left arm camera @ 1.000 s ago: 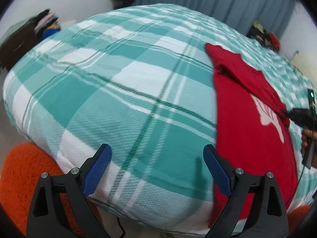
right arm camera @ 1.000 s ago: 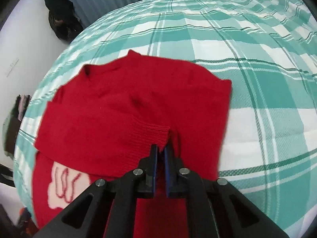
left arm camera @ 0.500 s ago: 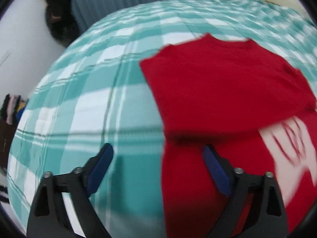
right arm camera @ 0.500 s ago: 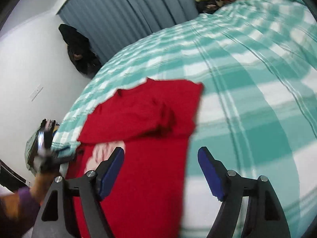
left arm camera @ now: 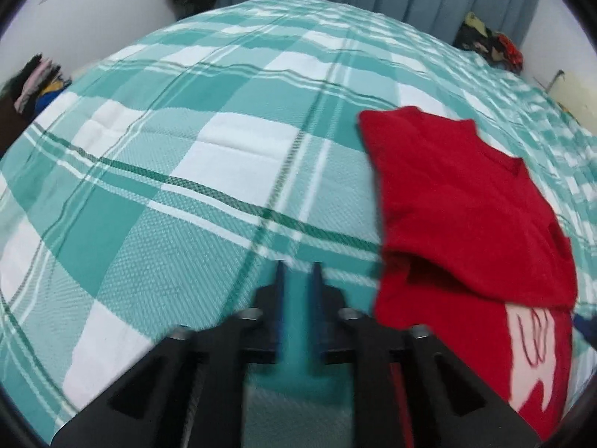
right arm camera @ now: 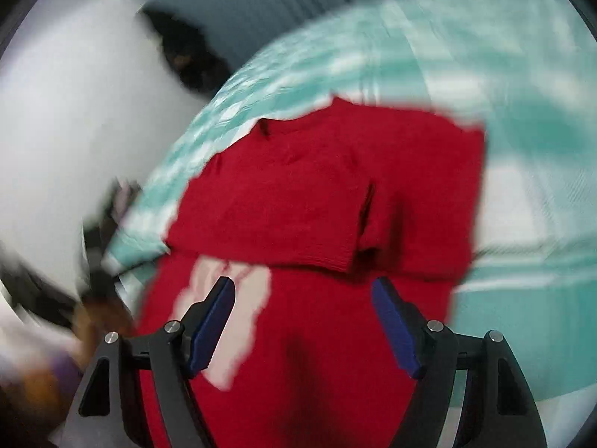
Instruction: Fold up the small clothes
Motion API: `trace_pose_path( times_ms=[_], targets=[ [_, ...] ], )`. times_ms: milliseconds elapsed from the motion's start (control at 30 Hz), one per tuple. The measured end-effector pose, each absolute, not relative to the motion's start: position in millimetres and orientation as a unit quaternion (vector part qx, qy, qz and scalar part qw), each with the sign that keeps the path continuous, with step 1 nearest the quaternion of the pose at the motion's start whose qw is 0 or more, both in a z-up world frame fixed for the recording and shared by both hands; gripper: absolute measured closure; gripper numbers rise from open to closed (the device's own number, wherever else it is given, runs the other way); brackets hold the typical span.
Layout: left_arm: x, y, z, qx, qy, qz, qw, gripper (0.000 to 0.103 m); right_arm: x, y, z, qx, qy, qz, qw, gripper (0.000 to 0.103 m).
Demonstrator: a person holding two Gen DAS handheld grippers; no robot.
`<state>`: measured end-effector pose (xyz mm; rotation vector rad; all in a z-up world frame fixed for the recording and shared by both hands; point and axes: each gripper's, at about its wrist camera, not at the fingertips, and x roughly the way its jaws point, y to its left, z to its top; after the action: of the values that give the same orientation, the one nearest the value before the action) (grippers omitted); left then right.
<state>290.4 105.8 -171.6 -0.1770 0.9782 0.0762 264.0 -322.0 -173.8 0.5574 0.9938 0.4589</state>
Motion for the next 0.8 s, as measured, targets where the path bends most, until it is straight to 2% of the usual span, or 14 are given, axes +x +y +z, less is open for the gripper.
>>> trace_pose_path(
  times_ms=[33,100,167,267,333,433,600,700,733,767,800],
  targets=[
    [289,98,-169,-0.080,0.464,0.033,0.882,0.054,272,-324,-188,0.311,0.482,0.214,0.791,0.035],
    [276,90,-162,-0.068,0.449,0.020,0.891,0.048,280,-322,-204,0.373,0.475,0.197,0.772,0.050],
    [265,86,-160,-0.066,0.449,0.008,0.891,0.048,283,-321,-207,0.389,0.472,0.153,0.776,0.083],
    [248,88,-161,-0.077,0.450,0.002,0.890,0.048,282,-320,-199,0.389,0.470,0.095,0.786,0.090],
    [241,88,-161,-0.080,0.449,0.004,0.890,0.048,283,-310,-181,0.343,0.471,0.092,0.807,0.096],
    [236,84,-154,-0.074,0.439,-0.005,0.896,0.048,289,-285,-133,0.265,0.461,0.137,0.836,0.097],
    [237,80,-145,-0.092,0.431,-0.017,0.898,0.047,305,-265,-52,0.147,0.373,0.230,0.887,0.097],
    [236,75,-148,-0.093,0.436,-0.022,0.895,0.046,315,-275,-51,0.096,0.369,0.224,0.897,0.096],
    [234,73,-150,-0.092,0.438,-0.024,0.894,0.046,325,-285,-71,0.088,0.401,0.184,0.893,0.086],
    [232,71,-152,-0.091,0.442,-0.027,0.892,0.046,332,-292,-89,0.088,0.429,0.153,0.886,0.061],
    [229,69,-154,-0.090,0.444,-0.029,0.891,0.046,335,-298,-108,0.083,0.459,0.122,0.876,0.056]
  ],
)
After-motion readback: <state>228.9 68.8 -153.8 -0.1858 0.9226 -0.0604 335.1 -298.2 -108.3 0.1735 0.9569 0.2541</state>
